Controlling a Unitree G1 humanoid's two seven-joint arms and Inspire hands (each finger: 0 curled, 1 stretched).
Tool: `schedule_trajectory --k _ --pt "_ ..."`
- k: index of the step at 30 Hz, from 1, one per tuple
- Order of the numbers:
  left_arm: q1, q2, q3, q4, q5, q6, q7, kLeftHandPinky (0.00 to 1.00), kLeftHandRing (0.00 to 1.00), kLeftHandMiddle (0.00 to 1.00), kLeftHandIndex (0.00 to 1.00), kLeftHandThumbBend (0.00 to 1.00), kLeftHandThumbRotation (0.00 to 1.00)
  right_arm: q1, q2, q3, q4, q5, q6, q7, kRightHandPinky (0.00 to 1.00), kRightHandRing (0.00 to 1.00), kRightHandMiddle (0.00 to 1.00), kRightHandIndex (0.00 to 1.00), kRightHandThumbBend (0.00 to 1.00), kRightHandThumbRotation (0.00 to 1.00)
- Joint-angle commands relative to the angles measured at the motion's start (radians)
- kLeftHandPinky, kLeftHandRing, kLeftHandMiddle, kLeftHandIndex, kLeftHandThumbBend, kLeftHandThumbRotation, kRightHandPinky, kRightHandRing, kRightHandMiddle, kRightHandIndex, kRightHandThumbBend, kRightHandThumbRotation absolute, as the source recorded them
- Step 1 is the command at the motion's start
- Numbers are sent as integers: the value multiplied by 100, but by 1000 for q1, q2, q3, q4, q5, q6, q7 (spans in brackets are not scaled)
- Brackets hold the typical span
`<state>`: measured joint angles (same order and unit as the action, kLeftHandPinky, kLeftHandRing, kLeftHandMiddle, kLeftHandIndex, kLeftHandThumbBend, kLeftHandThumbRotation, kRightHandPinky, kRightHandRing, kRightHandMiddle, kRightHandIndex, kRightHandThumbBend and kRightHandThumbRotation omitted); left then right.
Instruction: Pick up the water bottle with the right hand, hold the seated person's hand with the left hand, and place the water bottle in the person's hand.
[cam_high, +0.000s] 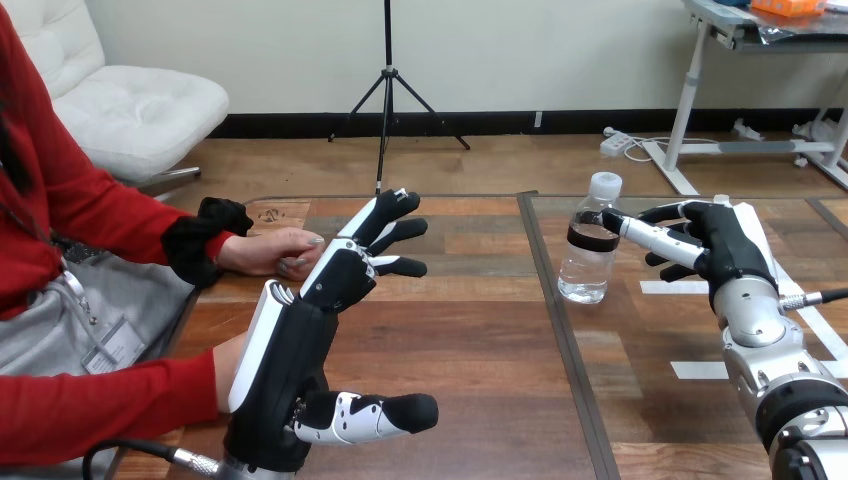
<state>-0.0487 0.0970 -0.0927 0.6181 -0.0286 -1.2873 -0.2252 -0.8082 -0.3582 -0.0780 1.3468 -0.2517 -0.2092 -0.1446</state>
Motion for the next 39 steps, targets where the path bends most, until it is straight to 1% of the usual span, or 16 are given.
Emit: schedule_trajectory --k 1,5,9,12,14,17,20,21,23,26,28,31,32,34,36,39 --pt "-51 -9 17 -26 6 -6 17 67 83 89 89 100 65 -70 -26 23 -18 -18 -41 -21 23 29 35 43 100 54" --pt "-55 -7 11 -28 1 2 16 67 83 89 89 100 65 -69 -30 27 -21 -20 -47 -25 18 24 30 40 100 54" --pt "-59 -5 11 -27 7 4 17 68 83 90 90 100 65 -63 -38 37 -25 -26 -63 -34 16 22 29 39 100 54" --pt "-60 -3 5 -30 -2 11 11 68 84 90 90 100 65 -60 -44 44 -26 -33 -70 -36 20 26 33 40 100 53" --pt "-60 -1 -2 -34 -10 20 7 68 84 90 90 100 65 -59 -46 47 -27 -35 -71 -36 23 30 38 41 100 53" --pt "-63 -5 10 -36 10 19 17 69 84 90 90 100 65 -52 -55 58 -32 -45 -91 -36 26 32 40 42 100 53" --pt "-67 -1 6 -33 6 22 12 69 84 90 90 100 66 -43 -67 83 -35 -69 -113 -51 28 34 42 42 100 56" --pt "-68 0 4 -32 3 23 11 69 84 90 90 100 66 -37 -72 95 -39 -84 -137 -70 28 34 42 42 100 57" --pt "-68 0 2 -31 -1 24 10 69 84 90 90 100 65 -30 -77 107 -42 -99 -166 -92 26 31 39 41 100 61" --pt "-71 4 -4 -28 -15 29 2 70 85 90 90 100 65 -28 -76 101 -50 -92 -176 -90 25 29 37 39 100 62" --pt "-75 4 -2 -25 -11 24 3 70 85 90 90 100 64 -20 -84 117 -52 -112 -200 -116 24 28 36 38 100 62" --pt "-79 5 10 -22 14 18 12 70 85 90 90 100 65 -10 -91 126 -58 -120 -232 -132 23 27 35 37 100 63" --pt "-80 5 14 -21 20 17 14 70 85 90 90 100 66 -9 -92 126 -59 -120 -238 -134 23 27 34 35 100 64" --pt "-81 7 5 -21 3 23 7 70 85 90 90 100 66 -4 -102 153 -62 -153 -244 -178 22 26 33 35 100 65" --pt "-83 8 2 -20 -2 26 5 71 85 90 90 100 66 -1 -107 169 -66 -172 -249 -207 22 26 33 34 100 67" --pt "-86 10 1 -17 -4 26 3 70 84 90 90 100 66 2 -110 179 -73 -185 -255 -235 19 23 30 32 100 69"
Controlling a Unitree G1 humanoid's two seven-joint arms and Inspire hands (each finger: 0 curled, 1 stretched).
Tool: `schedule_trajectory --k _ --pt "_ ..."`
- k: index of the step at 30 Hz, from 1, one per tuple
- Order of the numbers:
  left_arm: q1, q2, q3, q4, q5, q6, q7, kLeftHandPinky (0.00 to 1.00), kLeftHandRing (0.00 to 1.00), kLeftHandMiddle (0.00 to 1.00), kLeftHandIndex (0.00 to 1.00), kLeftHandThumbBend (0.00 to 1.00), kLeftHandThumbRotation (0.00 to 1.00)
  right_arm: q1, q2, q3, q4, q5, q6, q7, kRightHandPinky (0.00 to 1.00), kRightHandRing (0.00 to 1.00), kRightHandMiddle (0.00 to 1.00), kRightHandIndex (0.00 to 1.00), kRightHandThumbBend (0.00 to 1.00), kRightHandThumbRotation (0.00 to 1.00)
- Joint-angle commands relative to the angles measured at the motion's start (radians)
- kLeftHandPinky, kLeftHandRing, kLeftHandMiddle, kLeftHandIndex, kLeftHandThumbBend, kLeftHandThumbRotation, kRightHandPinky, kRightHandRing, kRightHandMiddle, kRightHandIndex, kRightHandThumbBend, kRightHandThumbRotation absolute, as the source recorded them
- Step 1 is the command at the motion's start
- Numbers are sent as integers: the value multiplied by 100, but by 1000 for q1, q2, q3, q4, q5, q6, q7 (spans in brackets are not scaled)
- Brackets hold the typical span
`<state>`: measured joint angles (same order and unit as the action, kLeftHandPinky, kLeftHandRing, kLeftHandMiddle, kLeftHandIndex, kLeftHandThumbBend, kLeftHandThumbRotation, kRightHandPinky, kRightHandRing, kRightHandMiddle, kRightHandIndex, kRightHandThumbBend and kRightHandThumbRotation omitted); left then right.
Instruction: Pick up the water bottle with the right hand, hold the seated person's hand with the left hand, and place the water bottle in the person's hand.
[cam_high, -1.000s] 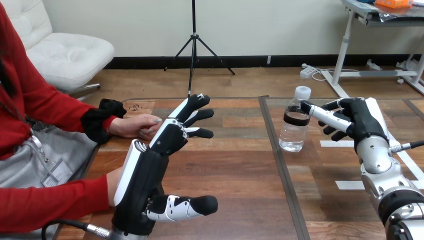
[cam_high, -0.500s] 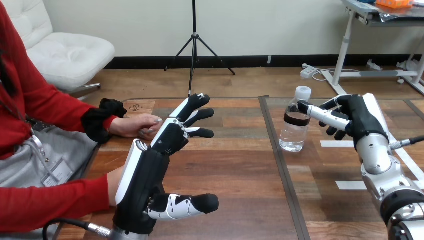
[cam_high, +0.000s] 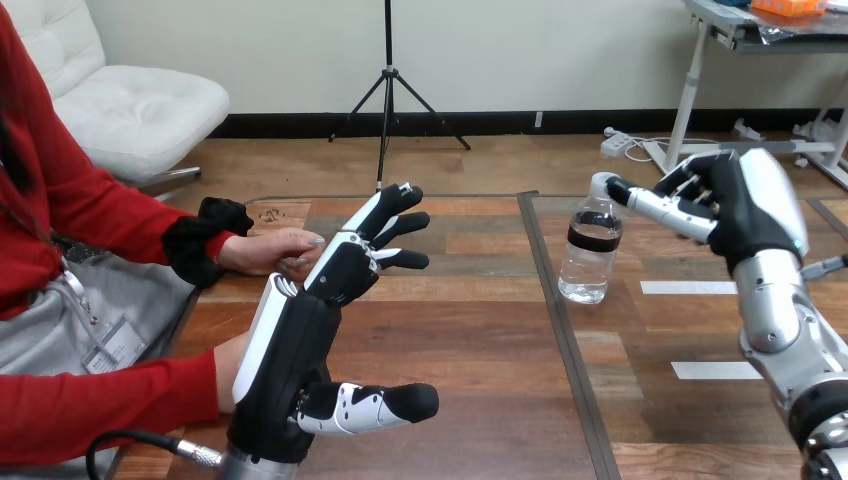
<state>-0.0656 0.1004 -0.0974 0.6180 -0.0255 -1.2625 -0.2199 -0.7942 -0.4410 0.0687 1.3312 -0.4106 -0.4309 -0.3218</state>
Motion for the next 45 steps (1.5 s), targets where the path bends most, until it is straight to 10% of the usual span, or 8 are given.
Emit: schedule_trajectory --k 1,27,45 --pt "-71 8 3 -16 -11 2 -5 70 85 90 90 100 66 -11 -28 36 -59 -30 -35 -66 18 22 29 31 100 70" --pt "-92 11 6 11 -22 2 -19 70 85 91 91 100 67 13 -72 142 -140 -177 -193 -379 9 14 21 20 100 79" --pt "-106 4 10 20 -23 8 -26 70 84 90 90 100 65 -37 -76 169 -189 -212 -178 -332 28 33 38 41 100 66"
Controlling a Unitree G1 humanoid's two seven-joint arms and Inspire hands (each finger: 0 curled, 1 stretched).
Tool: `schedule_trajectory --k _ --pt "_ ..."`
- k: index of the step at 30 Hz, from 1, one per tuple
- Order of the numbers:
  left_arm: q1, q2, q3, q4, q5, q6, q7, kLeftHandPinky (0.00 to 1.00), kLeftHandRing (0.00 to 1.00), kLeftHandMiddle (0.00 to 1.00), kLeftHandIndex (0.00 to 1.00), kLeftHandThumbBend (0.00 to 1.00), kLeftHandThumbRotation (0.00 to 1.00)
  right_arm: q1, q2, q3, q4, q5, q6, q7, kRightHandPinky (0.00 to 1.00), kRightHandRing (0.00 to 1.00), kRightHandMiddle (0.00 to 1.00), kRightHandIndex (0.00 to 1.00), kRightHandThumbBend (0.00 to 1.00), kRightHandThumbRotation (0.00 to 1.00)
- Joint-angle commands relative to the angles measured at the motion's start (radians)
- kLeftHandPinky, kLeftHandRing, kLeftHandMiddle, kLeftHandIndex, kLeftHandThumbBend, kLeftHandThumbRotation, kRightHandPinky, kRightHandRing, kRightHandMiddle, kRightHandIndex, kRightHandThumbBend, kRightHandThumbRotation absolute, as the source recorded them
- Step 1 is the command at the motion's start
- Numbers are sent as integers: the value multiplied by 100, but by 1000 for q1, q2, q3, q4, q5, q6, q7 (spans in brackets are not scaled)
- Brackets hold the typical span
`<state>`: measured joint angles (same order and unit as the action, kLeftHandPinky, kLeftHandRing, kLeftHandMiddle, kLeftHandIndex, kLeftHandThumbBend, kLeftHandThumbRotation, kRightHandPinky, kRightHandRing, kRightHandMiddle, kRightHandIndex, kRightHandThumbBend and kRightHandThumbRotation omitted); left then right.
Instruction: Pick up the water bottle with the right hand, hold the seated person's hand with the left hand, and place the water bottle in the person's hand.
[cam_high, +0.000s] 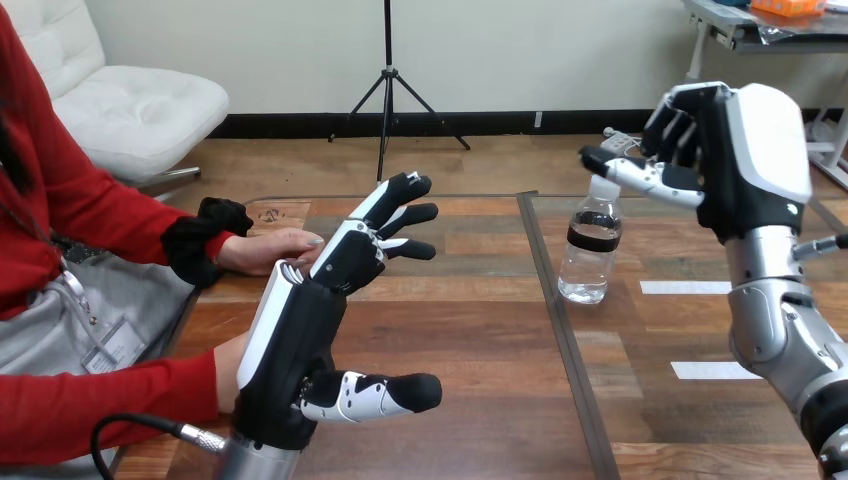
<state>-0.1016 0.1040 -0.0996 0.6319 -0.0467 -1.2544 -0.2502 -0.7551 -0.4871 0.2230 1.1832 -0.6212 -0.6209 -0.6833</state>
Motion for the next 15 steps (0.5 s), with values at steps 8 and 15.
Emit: schedule_trajectory --k 8,15 --pt "-75 -6 12 11 0 -5 5 70 84 90 90 100 66 -113 -27 26 -12 -2 35 113 44 51 56 58 100 59" --pt "-72 -7 -7 2 -29 6 -13 71 85 90 90 100 63 -151 -16 56 21 -22 96 180 52 62 68 69 100 58"
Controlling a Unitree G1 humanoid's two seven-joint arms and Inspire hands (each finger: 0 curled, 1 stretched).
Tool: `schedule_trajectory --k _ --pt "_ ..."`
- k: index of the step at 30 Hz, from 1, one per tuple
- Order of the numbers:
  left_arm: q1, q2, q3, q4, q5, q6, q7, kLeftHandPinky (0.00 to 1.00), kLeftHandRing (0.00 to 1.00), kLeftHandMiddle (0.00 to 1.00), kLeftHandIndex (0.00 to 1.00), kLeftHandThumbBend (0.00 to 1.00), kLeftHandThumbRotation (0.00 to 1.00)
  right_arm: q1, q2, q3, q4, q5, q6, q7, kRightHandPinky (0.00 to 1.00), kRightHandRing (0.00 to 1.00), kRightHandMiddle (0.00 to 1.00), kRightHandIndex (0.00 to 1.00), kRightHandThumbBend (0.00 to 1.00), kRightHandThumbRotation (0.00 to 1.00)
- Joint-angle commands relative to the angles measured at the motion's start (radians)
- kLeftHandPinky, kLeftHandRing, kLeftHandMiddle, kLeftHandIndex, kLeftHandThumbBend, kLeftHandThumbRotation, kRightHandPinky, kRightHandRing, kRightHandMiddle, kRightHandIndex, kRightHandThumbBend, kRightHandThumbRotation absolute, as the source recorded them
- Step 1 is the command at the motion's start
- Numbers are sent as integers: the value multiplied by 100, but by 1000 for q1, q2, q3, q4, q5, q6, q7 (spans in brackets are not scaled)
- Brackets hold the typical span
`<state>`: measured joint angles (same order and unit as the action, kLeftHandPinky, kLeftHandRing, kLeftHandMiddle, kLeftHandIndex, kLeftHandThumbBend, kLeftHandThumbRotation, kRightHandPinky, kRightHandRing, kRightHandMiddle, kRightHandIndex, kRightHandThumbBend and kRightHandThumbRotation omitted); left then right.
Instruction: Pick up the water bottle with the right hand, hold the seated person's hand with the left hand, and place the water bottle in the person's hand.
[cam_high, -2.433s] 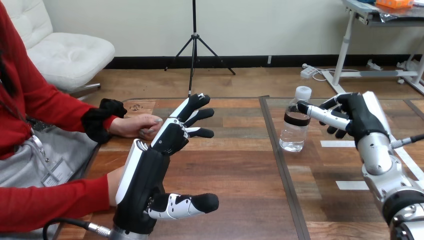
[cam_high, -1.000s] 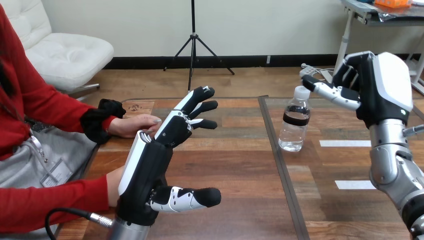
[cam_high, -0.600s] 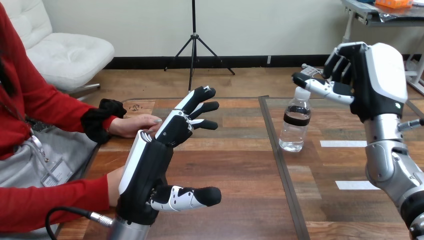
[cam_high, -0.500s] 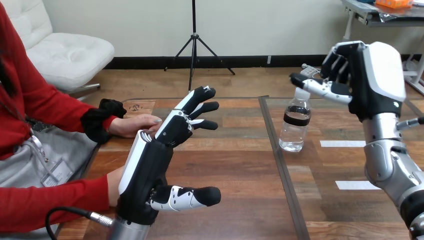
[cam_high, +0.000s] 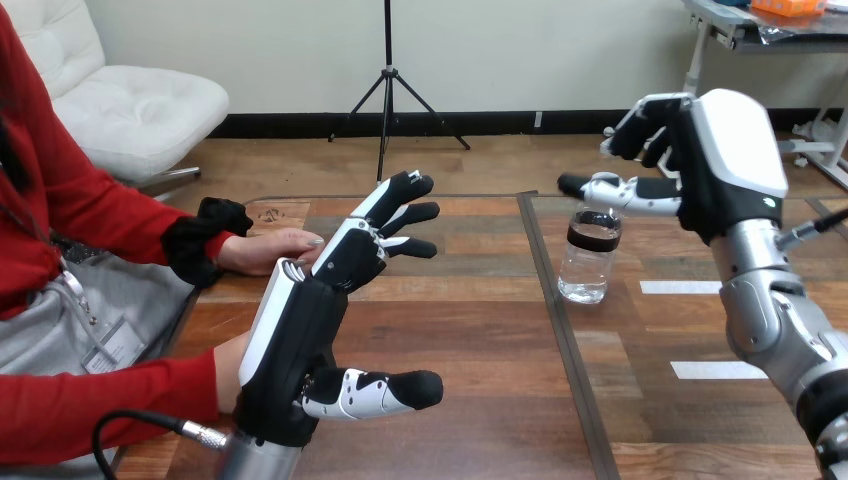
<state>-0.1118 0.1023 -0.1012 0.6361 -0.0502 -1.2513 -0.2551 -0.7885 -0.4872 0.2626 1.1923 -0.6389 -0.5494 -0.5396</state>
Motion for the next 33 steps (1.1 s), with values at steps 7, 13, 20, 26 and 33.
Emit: schedule_trajectory --k 7,13,20,26,33 --pt "-53 -12 -11 -12 -36 6 -18 72 86 91 91 100 54 -154 12 42 52 -14 100 68 57 68 73 74 100 60" --pt "-44 -17 -18 -25 -50 20 -34 74 87 92 92 100 48 -177 26 73 80 -28 143 94 61 74 77 77 100 64" --pt "-39 -21 -28 -30 -61 16 -48 74 87 92 92 100 46 -197 43 101 108 -44 197 123 68 80 80 80 100 67" --pt "-32 -27 -24 -36 -48 8 -44 73 87 93 92 100 46 -210 51 130 126 -63 239 152 76 85 84 84 100 71" --pt "-21 -34 -18 -46 -29 2 -36 73 87 93 93 100 46 -217 66 147 140 -73 280 165 82 88 87 86 100 72"
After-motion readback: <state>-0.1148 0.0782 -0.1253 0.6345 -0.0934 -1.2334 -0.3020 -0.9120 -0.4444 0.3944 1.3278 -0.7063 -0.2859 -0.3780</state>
